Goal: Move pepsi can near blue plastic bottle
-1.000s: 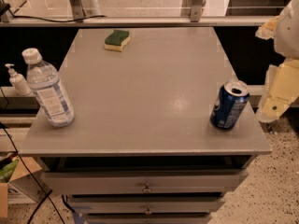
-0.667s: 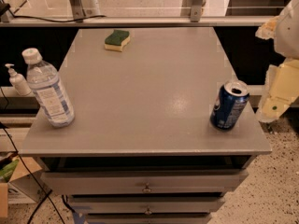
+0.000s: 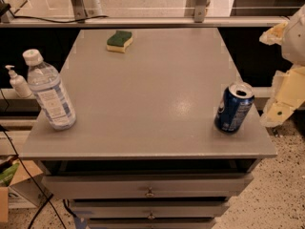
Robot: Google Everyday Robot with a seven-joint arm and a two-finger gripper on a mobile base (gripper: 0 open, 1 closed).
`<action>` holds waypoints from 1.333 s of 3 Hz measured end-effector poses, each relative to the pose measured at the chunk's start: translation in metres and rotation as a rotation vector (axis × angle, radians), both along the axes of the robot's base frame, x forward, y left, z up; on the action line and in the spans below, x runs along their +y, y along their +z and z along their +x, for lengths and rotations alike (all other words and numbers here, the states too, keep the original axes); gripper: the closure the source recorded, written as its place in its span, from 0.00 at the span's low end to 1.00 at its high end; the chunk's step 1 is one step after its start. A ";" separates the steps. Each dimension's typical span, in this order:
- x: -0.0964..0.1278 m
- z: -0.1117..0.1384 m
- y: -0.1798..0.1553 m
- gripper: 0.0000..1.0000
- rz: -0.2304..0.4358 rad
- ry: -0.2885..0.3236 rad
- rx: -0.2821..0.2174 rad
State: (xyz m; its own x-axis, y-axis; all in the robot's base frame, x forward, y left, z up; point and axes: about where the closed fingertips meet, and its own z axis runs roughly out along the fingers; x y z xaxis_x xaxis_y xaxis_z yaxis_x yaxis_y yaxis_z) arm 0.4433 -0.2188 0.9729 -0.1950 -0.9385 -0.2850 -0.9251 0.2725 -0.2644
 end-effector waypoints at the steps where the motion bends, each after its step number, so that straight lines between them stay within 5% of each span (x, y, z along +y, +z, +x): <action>1: 0.000 0.007 -0.022 0.00 0.059 0.028 0.012; 2: -0.001 0.017 -0.046 0.00 0.119 0.041 0.037; 4: 0.006 0.026 -0.077 0.40 0.193 0.070 0.094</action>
Offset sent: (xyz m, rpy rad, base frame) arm 0.0289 -0.0048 -0.0747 0.1948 0.0689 0.0517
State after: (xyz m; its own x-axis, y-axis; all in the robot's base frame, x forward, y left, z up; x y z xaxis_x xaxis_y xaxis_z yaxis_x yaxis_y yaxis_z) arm 0.4692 -0.2125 0.8961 -0.1657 -0.8805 -0.4442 -0.9617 0.2440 -0.1251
